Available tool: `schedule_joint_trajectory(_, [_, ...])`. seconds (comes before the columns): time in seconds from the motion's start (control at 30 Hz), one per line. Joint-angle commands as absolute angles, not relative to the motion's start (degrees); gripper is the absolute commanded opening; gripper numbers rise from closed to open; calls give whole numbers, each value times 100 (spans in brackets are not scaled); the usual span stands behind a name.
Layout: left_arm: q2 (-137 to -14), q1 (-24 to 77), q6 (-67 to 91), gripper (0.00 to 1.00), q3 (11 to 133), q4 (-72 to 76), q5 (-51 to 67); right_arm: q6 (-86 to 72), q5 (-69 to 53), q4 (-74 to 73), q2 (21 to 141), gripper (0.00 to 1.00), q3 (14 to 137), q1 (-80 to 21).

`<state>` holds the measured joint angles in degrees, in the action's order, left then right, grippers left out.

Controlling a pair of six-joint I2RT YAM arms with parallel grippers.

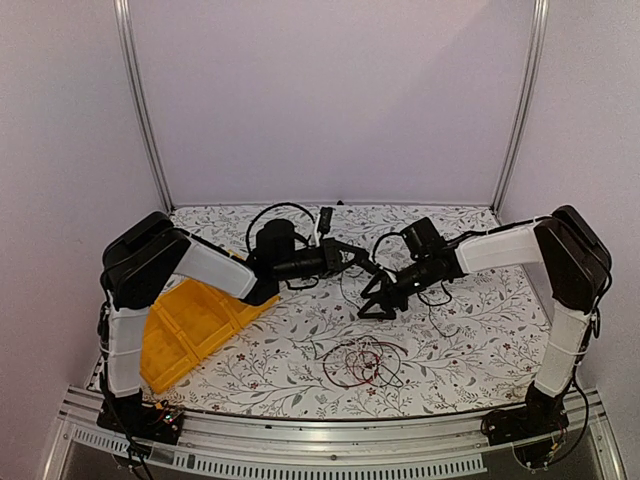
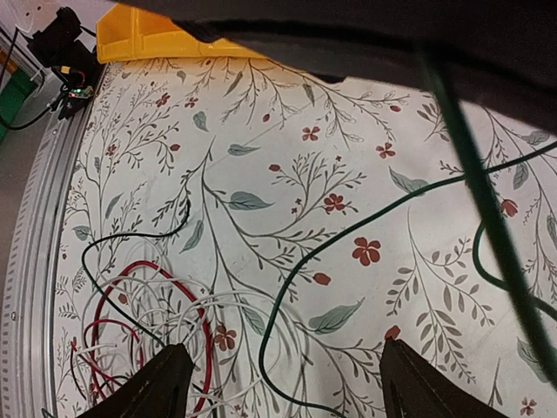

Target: Untangle the cables

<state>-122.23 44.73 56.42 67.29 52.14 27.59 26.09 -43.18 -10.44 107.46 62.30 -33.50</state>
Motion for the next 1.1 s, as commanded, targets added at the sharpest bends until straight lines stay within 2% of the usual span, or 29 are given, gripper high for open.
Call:
schedule_joint_trajectory(0.0, [-11989, 4411, 6013, 0, 6499, 5785, 2631, 2317, -4248, -422, 10935, 78, 6142, -3535])
schedule_joint_trajectory(0.2, [-12120, 4329, 6692, 0, 6264, 6560, 2649, 2136, -3885, 296, 10709, 77, 5764, -3676])
schedule_joint_trajectory(0.33, [-12234, 4321, 6934, 0, 6205, 6870, 2657, 2168, -3806, 168, 10900, 67, 5936, -3763])
schedule_joint_trajectory(0.5, [-12257, 4315, 7057, 0, 6091, 7047, 2613, 2180, -3570, 219, 10961, 44, 5906, -3898])
schedule_joint_trajectory(0.6, [-12202, 4295, 7055, 0, 5988, 7049, 2565, 2150, -3289, 213, 10859, 20, 5914, -3911])
schedule_joint_trajectory(0.7, [-12139, 4224, 7046, 0, 5911, 6955, 2593, 2247, -3160, -65, 10491, 4, 5941, -3909])
schedule_joint_trajectory(0.73, [-12081, 4185, 7022, 5, 5848, 6854, 2596, 2333, -3173, -293, 10348, 0, 5980, -3904])
schedule_joint_trajectory(0.83, [-11820, 4002, 6756, 13, 5602, 6411, 2511, 2651, -3451, -1070, 9621, 0, 6281, -3894])
schedule_joint_trajectory(1.07, [-11316, 3774, 5368, 14, 5582, 4604, 2175, 3536, -4699, -3660, 8759, 0, 8398, -3617])
